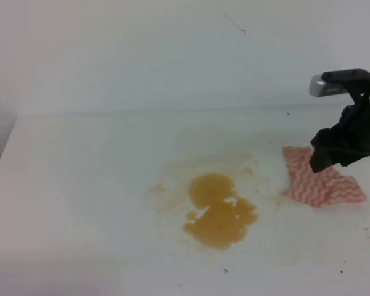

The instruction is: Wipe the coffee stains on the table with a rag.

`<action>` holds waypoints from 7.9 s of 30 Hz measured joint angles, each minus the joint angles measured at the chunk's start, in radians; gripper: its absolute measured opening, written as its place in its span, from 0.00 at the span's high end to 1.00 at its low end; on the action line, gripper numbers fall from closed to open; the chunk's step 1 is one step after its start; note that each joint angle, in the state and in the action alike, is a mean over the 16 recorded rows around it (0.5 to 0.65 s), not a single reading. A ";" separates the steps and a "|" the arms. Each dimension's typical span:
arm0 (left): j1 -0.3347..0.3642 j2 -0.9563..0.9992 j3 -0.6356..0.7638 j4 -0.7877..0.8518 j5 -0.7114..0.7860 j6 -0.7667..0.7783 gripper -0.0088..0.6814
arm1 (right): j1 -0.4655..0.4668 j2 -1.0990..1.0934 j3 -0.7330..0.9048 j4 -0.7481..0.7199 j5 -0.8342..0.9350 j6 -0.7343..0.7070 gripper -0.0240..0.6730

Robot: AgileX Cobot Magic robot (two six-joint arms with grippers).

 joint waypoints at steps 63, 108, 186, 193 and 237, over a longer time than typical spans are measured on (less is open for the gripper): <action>0.000 0.011 -0.040 0.001 0.000 0.000 0.99 | 0.325 0.382 -0.204 0.057 0.032 0.016 0.97; 0.000 0.011 -0.040 0.001 0.014 0.001 0.99 | 0.533 0.446 -0.502 0.062 0.266 0.113 0.97; 0.000 0.011 -0.042 0.001 0.017 0.001 0.99 | 0.401 0.811 -0.989 0.127 0.326 0.164 0.97; 0.000 0.011 -0.042 0.001 0.017 0.001 0.99 | 0.262 0.814 -1.001 0.095 0.327 0.181 0.97; 0.000 0.011 -0.042 0.001 0.017 0.001 0.99 | -0.024 -0.212 -0.263 0.016 0.126 -0.096 0.94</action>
